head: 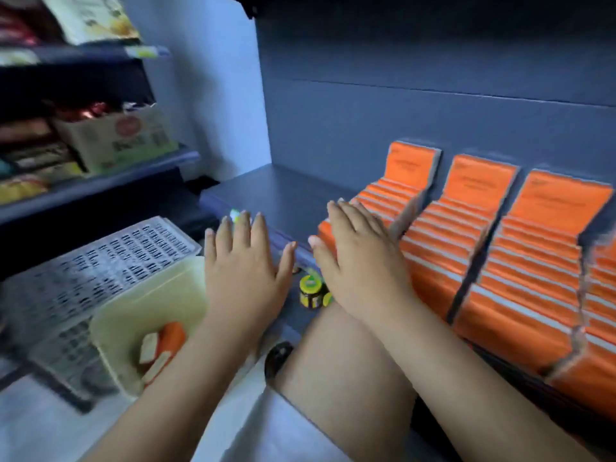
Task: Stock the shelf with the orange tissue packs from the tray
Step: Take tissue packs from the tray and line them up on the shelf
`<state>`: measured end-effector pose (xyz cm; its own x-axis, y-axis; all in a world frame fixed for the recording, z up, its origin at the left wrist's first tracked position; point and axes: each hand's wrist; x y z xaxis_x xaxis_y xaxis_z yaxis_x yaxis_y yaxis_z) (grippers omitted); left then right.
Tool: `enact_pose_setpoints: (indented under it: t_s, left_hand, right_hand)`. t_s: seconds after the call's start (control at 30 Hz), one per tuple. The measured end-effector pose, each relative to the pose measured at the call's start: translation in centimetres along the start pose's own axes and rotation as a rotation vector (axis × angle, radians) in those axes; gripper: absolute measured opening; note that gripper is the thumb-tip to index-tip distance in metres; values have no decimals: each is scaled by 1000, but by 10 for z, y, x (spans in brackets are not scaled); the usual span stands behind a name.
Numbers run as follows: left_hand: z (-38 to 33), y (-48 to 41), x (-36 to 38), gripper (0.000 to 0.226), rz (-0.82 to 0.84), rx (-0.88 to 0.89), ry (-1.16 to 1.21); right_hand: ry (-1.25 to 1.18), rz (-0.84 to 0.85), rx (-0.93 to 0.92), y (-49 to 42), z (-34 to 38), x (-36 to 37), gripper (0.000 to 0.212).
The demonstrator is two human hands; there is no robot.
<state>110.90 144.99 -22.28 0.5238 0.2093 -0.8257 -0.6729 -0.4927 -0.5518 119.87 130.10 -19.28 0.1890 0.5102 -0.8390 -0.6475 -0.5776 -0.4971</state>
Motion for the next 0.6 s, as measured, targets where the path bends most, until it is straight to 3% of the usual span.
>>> enact_pose_setpoints:
  t_s: [0.13, 0.3, 0.47, 0.6]
  left_hand:
    - [81, 26, 1, 75, 35, -120, -83]
    - [163, 66, 23, 76, 195, -286, -202]
    - [211, 109, 67, 61, 279, -442, -160]
    - [234, 124, 104, 70, 407, -529, -156]
  right_hand:
    - [-74, 90, -141, 3, 88, 56, 69]
    - [-38, 431, -251, 3, 159, 122, 59]
    - [-24, 711, -176, 9, 165, 190, 52]
    - [-92, 876, -73, 7, 173, 238, 50]
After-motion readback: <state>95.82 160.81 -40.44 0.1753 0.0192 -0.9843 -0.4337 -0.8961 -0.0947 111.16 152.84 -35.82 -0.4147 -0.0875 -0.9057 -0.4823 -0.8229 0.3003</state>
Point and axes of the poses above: each hand's wrist, its own y-axis away from the middle knuckle, its own x-axis out of the palm, z = x × y
